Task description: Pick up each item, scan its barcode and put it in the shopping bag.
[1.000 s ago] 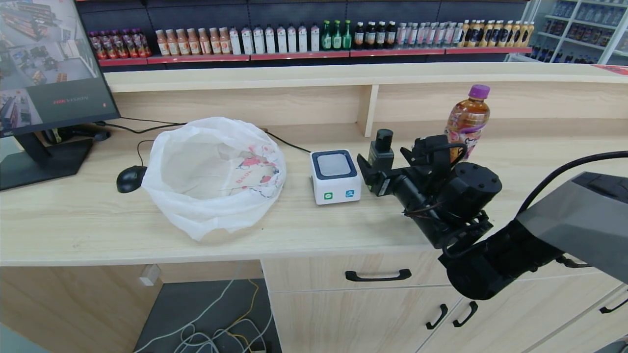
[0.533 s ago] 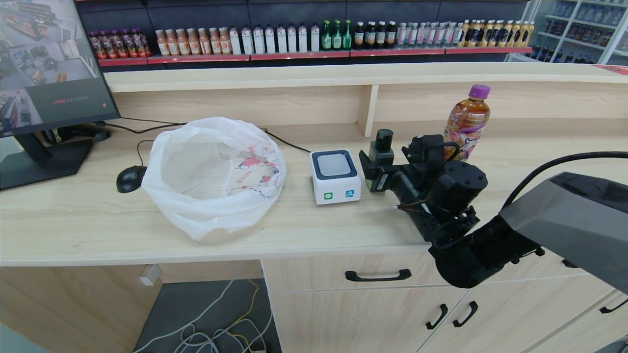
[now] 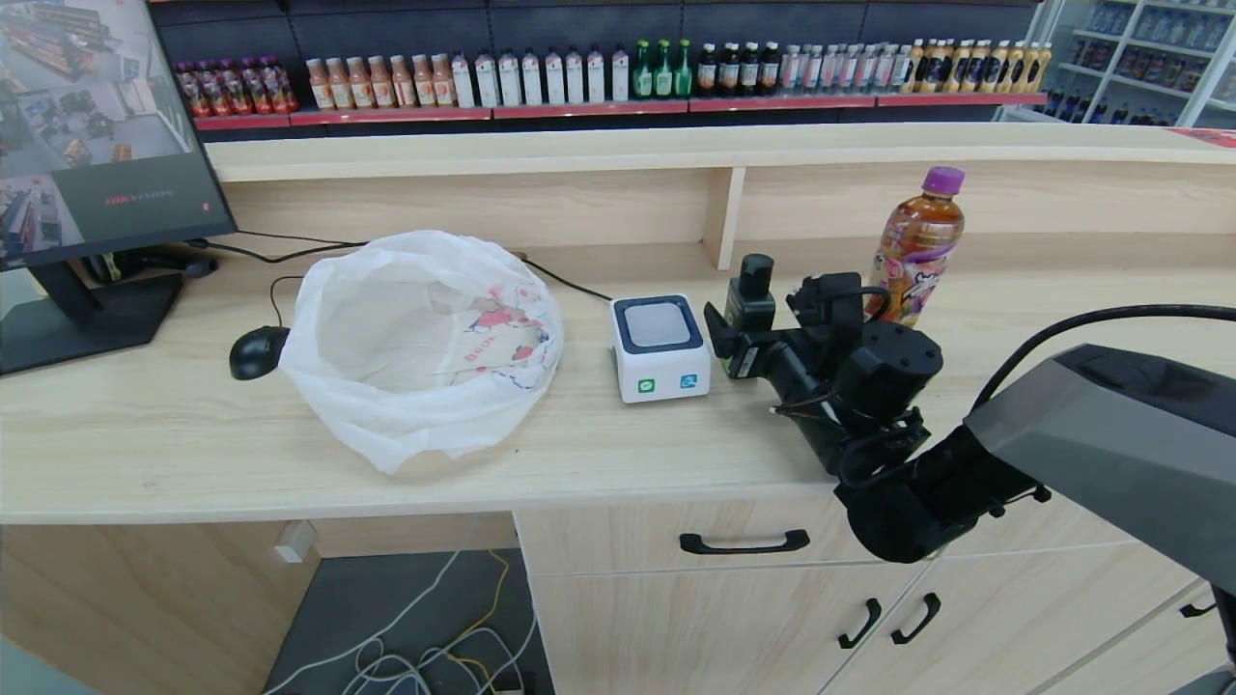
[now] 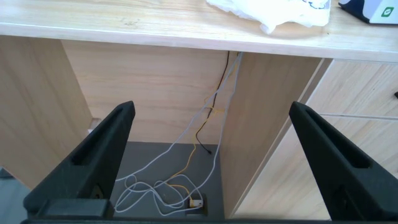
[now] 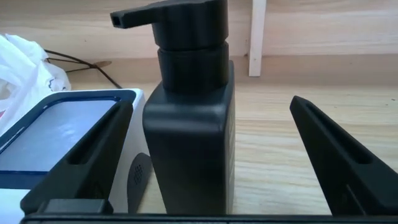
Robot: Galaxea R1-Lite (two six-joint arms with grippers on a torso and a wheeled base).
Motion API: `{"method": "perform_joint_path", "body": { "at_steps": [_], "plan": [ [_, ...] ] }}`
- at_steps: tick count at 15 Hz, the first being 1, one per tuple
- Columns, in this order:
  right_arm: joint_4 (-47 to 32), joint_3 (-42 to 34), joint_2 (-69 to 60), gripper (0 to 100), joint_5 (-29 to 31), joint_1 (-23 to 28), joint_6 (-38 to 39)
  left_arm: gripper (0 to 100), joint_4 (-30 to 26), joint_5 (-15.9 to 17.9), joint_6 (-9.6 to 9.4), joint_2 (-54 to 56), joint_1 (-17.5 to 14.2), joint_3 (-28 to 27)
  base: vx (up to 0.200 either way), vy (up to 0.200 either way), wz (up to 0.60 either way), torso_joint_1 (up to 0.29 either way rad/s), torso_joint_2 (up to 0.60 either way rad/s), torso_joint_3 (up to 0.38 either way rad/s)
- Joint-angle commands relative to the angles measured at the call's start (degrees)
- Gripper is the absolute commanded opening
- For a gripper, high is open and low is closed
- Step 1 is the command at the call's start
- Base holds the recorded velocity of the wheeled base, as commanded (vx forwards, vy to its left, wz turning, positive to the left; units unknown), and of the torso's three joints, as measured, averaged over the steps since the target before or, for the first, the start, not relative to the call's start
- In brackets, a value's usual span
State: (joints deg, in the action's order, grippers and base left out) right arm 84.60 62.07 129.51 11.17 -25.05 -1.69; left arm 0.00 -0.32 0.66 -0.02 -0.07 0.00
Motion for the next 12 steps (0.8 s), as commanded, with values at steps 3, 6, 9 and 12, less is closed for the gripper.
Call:
{"method": "perform_joint_path", "body": {
  "at_steps": [3, 6, 9, 12],
  "plan": [
    [0.04, 0.06, 0.48, 100, 0.08, 0.71, 0.29, 100, 0.0, -0.03, -0.04, 0.02, -0.01, 0.0, 0.0, 0.0, 0.0, 0.0, 0.0, 0.0],
    [0.12, 0.06, 0.65, 100, 0.08, 0.62, 0.38, 100, 0.0, -0.03, 0.04, 0.02, -0.01, 0.0, 0.0, 0.0, 0.0, 0.0, 0.0, 0.0],
    [0.04, 1.03, 1.09, 100, 0.08, 0.62, 0.38, 100, 0.0, -0.03, 0.04, 0.02, -0.01, 0.0, 0.0, 0.0, 0.0, 0.0, 0.0, 0.0],
    [0.21, 1.03, 1.18, 0, 0.08, 0.62, 0.38, 100, 0.0, -0.03, 0.04, 0.02, -0.01, 0.0, 0.0, 0.0, 0.0, 0.0, 0.0, 0.0]
  ]
}}
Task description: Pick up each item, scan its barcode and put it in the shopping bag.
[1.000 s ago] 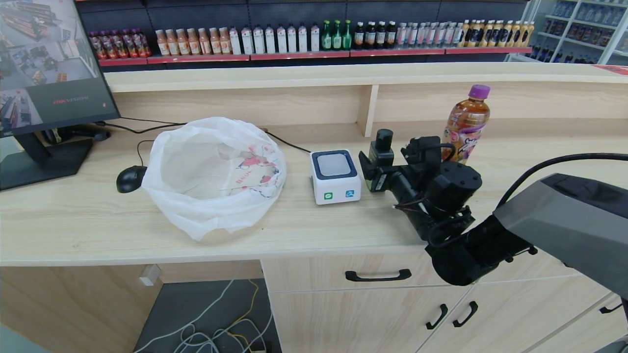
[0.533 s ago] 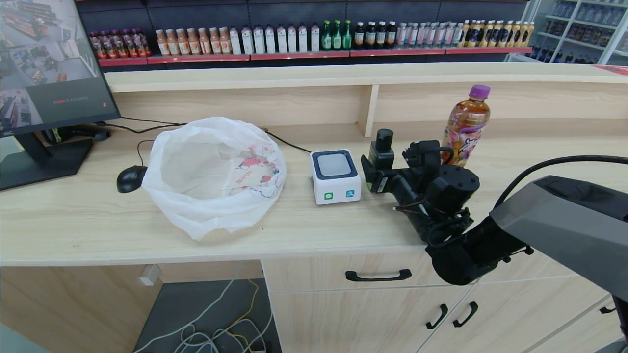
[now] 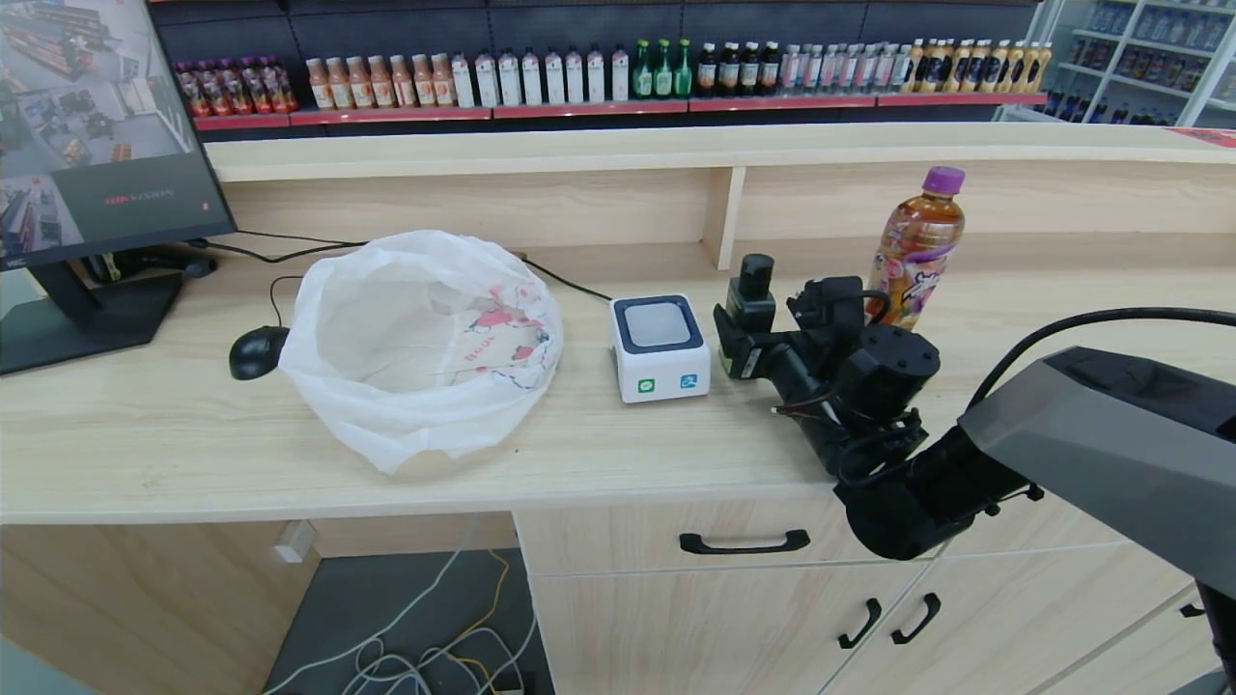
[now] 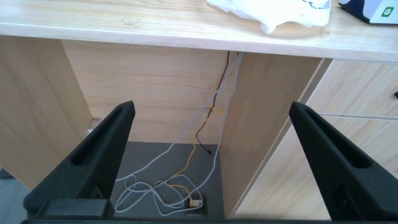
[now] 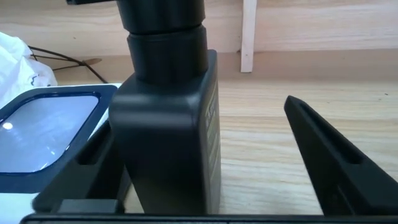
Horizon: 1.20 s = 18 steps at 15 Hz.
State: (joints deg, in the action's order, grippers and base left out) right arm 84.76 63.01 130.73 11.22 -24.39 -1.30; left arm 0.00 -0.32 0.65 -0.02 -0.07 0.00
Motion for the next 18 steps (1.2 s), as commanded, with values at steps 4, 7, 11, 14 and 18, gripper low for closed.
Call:
{"method": "perform_joint_path", "body": {
  "at_steps": [4, 7, 11, 14, 18],
  "plan": [
    [0.14, -0.79, 0.14, 0, 0.03, -0.04, -0.01, 100, 0.0, -0.03, 0.06, 0.02, -0.01, 0.0, 0.0, 0.0, 0.0, 0.0, 0.0, 0.0],
    [0.32, -0.87, -0.21, 0, 0.03, -0.13, -0.01, 100, 0.0, -0.03, 0.06, 0.02, -0.01, 0.0, 0.0, 0.0, 0.0, 0.0, 0.0, 0.0],
    [0.32, -2.02, -2.15, 0, 0.03, -0.92, -0.1, 100, 0.0, -0.03, -0.03, 0.02, -0.01, 0.0, 0.0, 0.0, 0.0, 0.0, 0.0, 0.0],
    [0.49, -5.88, -5.22, 0, 0.03, -1.53, -0.28, 100, 0.0, -0.03, 0.06, 0.02, -0.01, 0.0, 0.0, 0.0, 0.0, 0.0, 0.0, 0.0],
    [3.57, -12.12, -10.67, 0, 0.03, -2.33, -2.47, 100, 0.0, -0.03, 0.06, 0.02, -0.01, 0.0, 0.0, 0.0, 0.0, 0.0, 0.0, 0.0]
  ]
}}
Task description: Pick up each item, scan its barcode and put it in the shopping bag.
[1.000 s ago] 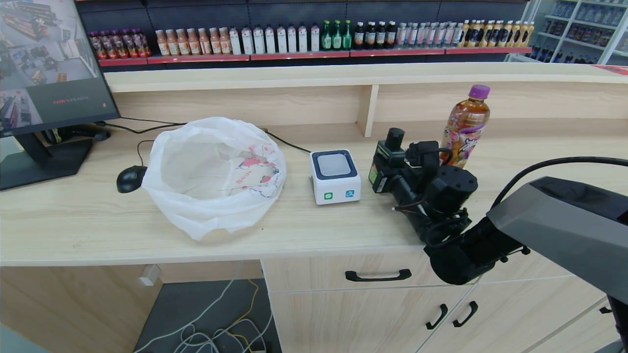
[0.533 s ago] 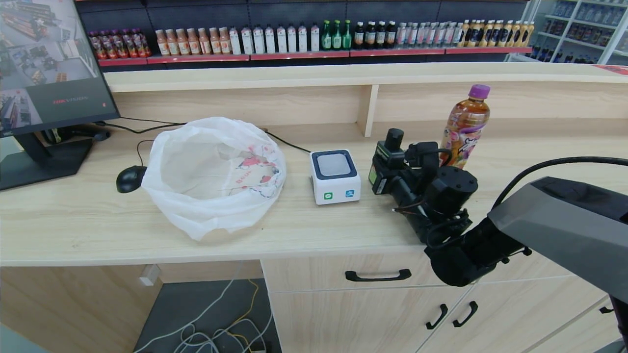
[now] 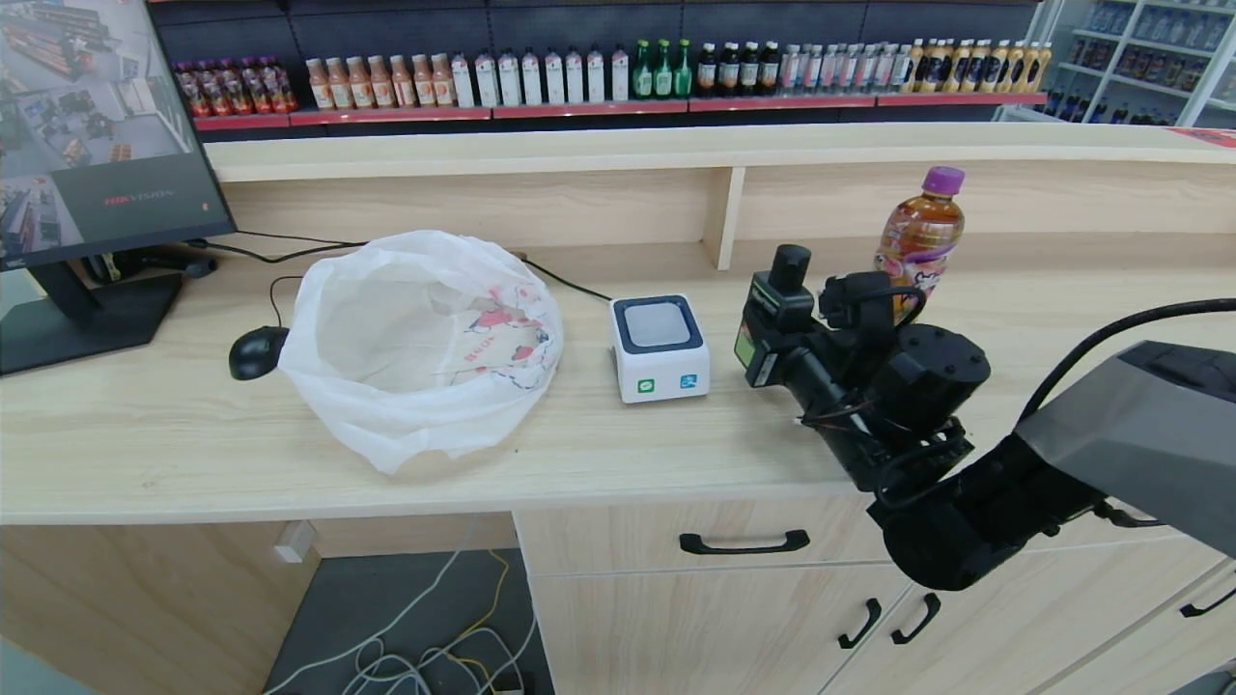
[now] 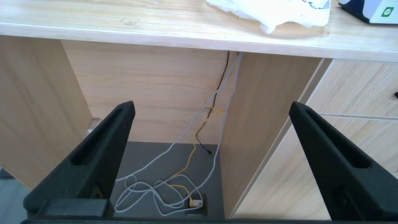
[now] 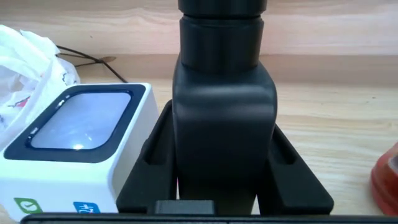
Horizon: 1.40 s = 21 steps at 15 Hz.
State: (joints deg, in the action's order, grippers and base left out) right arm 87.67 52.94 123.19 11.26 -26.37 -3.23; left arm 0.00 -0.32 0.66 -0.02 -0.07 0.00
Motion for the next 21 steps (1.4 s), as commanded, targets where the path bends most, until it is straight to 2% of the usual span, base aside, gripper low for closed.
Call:
{"method": "perform_joint_path", "body": {
  "at_steps": [1, 6, 14, 16, 19, 21],
  "plan": [
    [2.33, -3.72, -3.65, 0, -0.1, -0.35, -1.69, 100, 0.0, -0.03, 0.04, 0.02, -0.01, 0.0, 0.0, 0.0, 0.0, 0.0, 0.0, 0.0],
    [2.33, -11.28, -11.13, 0, 0.25, -2.72, -5.29, 100, 0.0, -0.03, -0.04, 0.02, -0.01, 0.0, 0.0, 0.0, 0.0, 0.0, 0.0, 0.0],
    [2.33, -30.0, -27.56, 0, 1.04, -13.8, -17.25, 100, 0.0, -0.03, 0.04, 0.02, -0.01, 0.0, 0.0, 0.0, 0.0, 0.0, 0.0, 0.0],
    [2.33, -32.9, -30.55, 0, 1.39, -16.43, -19.71, 100, 0.0, -0.03, 0.04, 0.02, -0.01, 0.0, 0.0, 0.0, 0.0, 0.0, 0.0, 0.0],
    [2.33, -34.31, -32.83, 0, 5.08, -18.98, -21.64, 100, 0.0, -0.03, 0.04, 0.02, -0.01, 0.0, 0.0, 0.0, 0.0, 0.0, 0.0, 0.0],
    [2.33, -34.66, -35.82, 0, 5.96, -19.95, -27.0, 100, 0.0, -0.03, 0.04, 0.02, -0.01, 0.0, 0.0, 0.0, 0.0, 0.0, 0.0, 0.0]
  ]
}}
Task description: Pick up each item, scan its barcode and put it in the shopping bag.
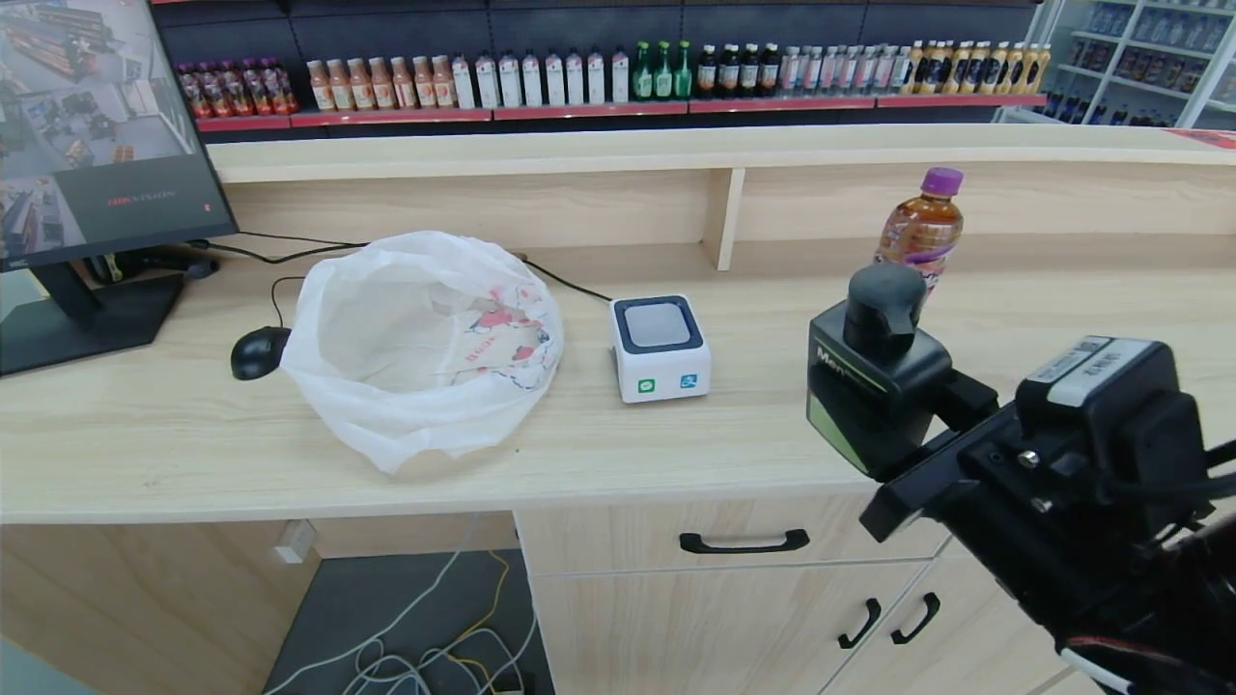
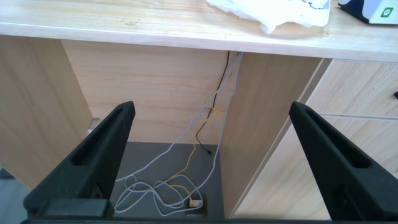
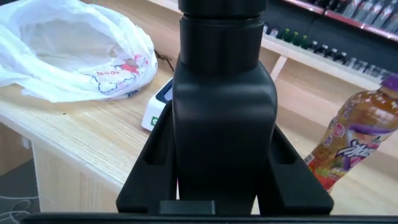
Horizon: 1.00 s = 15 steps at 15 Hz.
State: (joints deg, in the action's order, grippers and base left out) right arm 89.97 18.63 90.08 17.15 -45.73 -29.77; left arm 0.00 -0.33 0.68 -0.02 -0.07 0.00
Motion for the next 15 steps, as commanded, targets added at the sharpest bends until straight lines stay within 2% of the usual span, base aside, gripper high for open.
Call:
{"method": "perform_joint_path", "body": {
  "at_steps": [1, 4, 7, 8, 11, 15],
  "plan": [
    [0.03, -0.61, -3.24, 0, 0.07, -0.86, -1.7, 100, 0.0, -0.02, 0.02, 0.02, -0.01, 0.0, 0.0, 0.0, 0.0, 0.0, 0.0, 0.0],
    [0.03, -0.43, -4.65, 0, 0.07, -8.94, -6.71, 100, 0.0, -0.02, -0.07, 0.02, -0.01, 0.0, 0.0, 0.0, 0.0, 0.0, 0.0, 0.0],
    [0.03, -0.43, -4.47, 0, -0.63, -12.63, -11.45, 100, 0.0, -0.02, 0.02, 0.02, -0.01, 0.0, 0.0, 0.0, 0.0, 0.0, 0.0, 0.0],
    [0.03, -0.43, -4.47, 0, -0.98, -12.72, -12.07, 100, 0.0, -0.02, 0.02, 0.02, -0.01, 0.0, 0.0, 0.0, 0.0, 0.0, 0.0, 0.0],
    [0.03, 0.09, -3.42, 0, -9.07, -12.72, -17.69, 100, 0.0, -0.02, 0.02, 0.02, -0.01, 0.0, 0.0, 0.0, 0.0, 0.0, 0.0, 0.0],
    [0.03, 1.5, -1.04, 0, -14.08, -12.98, -22.79, 100, 0.0, -0.02, 0.02, 0.02, -0.01, 0.0, 0.0, 0.0, 0.0, 0.0, 0.0, 0.0]
  ]
}}
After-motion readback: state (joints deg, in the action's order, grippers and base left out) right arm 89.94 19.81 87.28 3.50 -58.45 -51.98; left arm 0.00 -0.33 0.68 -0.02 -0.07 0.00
